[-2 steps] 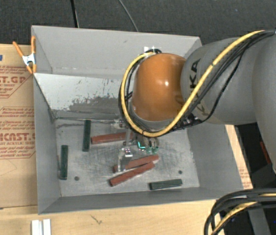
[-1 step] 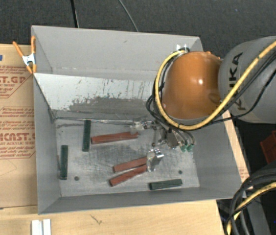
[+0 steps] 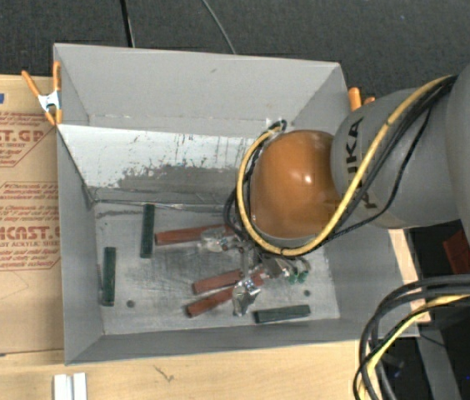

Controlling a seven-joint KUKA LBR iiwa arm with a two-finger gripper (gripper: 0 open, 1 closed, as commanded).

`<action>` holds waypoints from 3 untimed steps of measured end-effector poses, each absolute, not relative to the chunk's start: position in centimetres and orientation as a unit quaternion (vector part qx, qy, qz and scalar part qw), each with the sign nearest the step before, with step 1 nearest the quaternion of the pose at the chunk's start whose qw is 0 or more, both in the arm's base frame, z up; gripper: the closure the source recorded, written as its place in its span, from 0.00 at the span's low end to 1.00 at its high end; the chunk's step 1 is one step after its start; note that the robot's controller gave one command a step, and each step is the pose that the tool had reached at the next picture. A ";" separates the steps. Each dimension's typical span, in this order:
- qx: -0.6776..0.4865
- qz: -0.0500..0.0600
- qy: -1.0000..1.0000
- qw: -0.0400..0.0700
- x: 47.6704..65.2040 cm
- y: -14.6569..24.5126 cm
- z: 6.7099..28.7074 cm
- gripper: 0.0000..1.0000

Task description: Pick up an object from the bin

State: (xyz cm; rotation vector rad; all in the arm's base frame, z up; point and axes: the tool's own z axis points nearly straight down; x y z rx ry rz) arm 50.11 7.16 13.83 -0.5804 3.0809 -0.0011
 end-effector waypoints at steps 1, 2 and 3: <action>-0.239 0.000 0.971 -0.005 51.4 9.6 7.3 1.00; -0.239 0.000 0.971 -0.005 51.5 9.6 7.3 1.00; -0.194 0.000 0.981 0.002 52.6 6.7 24.0 1.00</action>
Offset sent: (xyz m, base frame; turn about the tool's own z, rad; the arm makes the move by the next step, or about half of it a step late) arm 0.0000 0.0000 0.0000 0.0000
